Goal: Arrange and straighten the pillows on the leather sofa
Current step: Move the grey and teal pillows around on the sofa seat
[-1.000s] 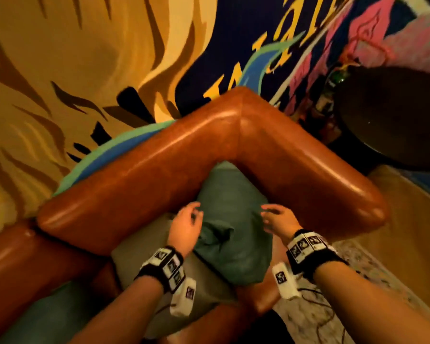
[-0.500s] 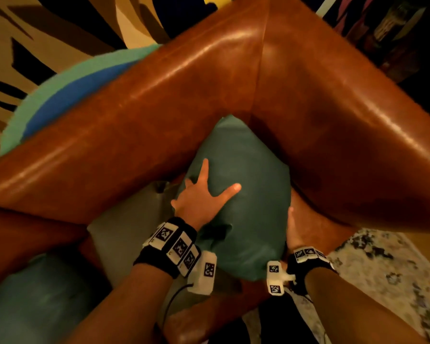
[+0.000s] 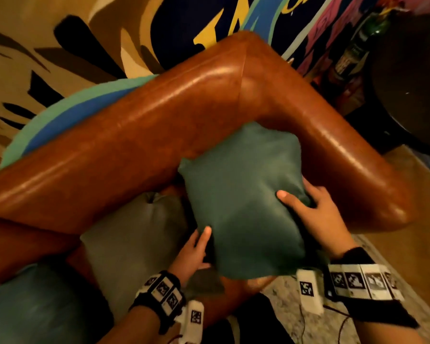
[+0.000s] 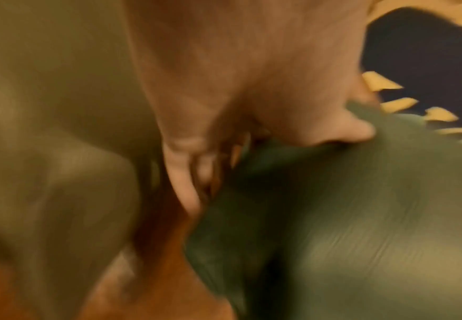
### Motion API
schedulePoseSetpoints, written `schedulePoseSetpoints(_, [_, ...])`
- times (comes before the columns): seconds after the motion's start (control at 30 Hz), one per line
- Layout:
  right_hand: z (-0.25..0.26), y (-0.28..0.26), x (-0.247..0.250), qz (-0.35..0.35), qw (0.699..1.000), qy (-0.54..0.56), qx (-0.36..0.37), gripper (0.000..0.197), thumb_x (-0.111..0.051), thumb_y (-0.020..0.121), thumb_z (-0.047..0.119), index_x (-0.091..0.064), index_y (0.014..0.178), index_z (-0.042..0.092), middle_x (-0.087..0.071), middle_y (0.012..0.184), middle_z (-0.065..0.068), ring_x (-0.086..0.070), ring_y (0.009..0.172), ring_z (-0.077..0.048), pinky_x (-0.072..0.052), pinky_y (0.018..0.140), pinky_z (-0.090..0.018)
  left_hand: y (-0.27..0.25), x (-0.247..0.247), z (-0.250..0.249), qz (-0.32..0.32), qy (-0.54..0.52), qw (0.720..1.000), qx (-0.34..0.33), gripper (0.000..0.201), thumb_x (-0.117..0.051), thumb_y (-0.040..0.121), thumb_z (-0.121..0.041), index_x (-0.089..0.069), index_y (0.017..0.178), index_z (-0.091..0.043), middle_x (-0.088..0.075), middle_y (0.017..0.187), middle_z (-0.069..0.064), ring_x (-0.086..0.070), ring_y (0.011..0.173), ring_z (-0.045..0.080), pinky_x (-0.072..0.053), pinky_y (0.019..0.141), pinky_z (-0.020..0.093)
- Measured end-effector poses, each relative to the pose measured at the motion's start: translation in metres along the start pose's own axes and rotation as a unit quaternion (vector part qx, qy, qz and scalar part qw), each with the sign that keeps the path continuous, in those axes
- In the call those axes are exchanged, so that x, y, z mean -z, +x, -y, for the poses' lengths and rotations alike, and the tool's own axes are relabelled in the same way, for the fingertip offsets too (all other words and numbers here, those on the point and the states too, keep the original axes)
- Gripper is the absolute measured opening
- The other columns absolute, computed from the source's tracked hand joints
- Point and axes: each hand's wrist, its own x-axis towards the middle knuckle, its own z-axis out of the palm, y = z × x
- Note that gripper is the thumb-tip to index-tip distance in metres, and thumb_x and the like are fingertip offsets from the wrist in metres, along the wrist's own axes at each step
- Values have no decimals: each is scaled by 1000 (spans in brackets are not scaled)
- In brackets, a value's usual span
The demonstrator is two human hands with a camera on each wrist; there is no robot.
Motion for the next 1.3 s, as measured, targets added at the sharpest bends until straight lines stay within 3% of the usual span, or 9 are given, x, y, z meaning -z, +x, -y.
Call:
schedulePoseSetpoints(0.1, [28, 2, -7, -13, 970, -220, 97, 70, -57, 74, 78, -40, 140, 58, -47, 121, 0, -49, 118, -20, -38, 108, -39, 11, -23, -16, 49, -117, 991, 52, 95, -46, 69, -83, -32, 150, -35, -42, 145, 6, -59, 120, 38, -59, 85, 53])
schedulePoseSetpoints(0.2, [6, 28, -44, 38, 910, -412, 24, 86, -37, 74, 89, -6, 149, 59, -24, 156, -10, -29, 139, -41, -27, 111, -57, 23, -37, -43, 43, -157, 986, 39, 87, -46, 72, -85, -25, 146, -45, -43, 141, 4, -58, 119, 41, -57, 86, 58])
schedulePoseSetpoints(0.3, [-34, 54, -69, 85, 931, -353, -38, 99, -38, 61, 95, 11, 142, 66, -6, 164, -12, -22, 142, -48, -23, 113, -64, 39, -38, -46, 11, -151, 987, 55, 115, -58, 53, -94, -5, 148, -58, -45, 145, -3, -60, 115, 44, -58, 82, 59])
schedulePoseSetpoints(0.53, [-29, 81, -37, 117, 974, -196, 15, 89, -56, 72, 81, -15, 148, 60, -41, 142, -11, -45, 134, -29, -33, 113, -34, 42, -46, -65, -95, -4, 992, -86, 99, -58, 60, -92, -42, 141, -38, -67, 123, 0, -74, 91, 29, -63, 79, 44])
schedulePoseSetpoints(0.83, [-70, 74, -33, 45, 964, -247, -92, 99, -44, 66, 91, -3, 149, 56, -31, 152, -23, -41, 133, -48, -33, 111, -59, 60, -79, -60, -90, 309, 937, -136, 110, -59, 85, -69, -8, 159, -7, -55, 142, 22, -52, 132, 35, -46, 105, 37])
schedulePoseSetpoints(1.0, [-15, 43, -50, -113, 942, -266, 168, 62, -64, 88, 24, -42, 146, 21, -48, 136, -17, -46, 124, -37, -39, 106, -49, 67, -27, -58, -60, 251, 945, -200, 72, -44, 91, -68, -56, 139, -16, -69, 122, 17, -63, 118, 33, -49, 102, 40])
schedulePoseSetpoints(1.07, [-3, 17, -77, -52, 932, -208, 291, 46, -57, 88, 14, -55, 133, 17, -59, 123, -9, -54, 114, -28, -43, 103, -41, 77, 14, -60, -134, 377, 889, -222, 48, -44, 101, -51, -68, 118, -12, -69, 119, 18, -61, 116, 36, -47, 97, 40])
schedulePoseSetpoints(1.17, [-22, -13, -139, 156, 931, -159, 288, 31, -55, 89, 12, -67, 116, 21, -70, 105, 6, -63, 96, -5, -47, 93, -24, 90, 82, -52, -209, 585, 777, -103, 59, -47, 98, -52, -47, 143, -14, -38, 155, 14, -26, 147, 39, -23, 116, 57])
schedulePoseSetpoints(1.3, [-103, -33, -223, 356, 908, -199, -95, 26, -55, 95, 47, -62, 108, 25, -58, 81, 11, -60, 82, -16, -57, 86, -43, 95, 134, -29, -175, 638, 749, -41, 80, -50, 87, -71, -38, 150, -23, -46, 150, 4, -33, 142, 28, -24, 110, 62])
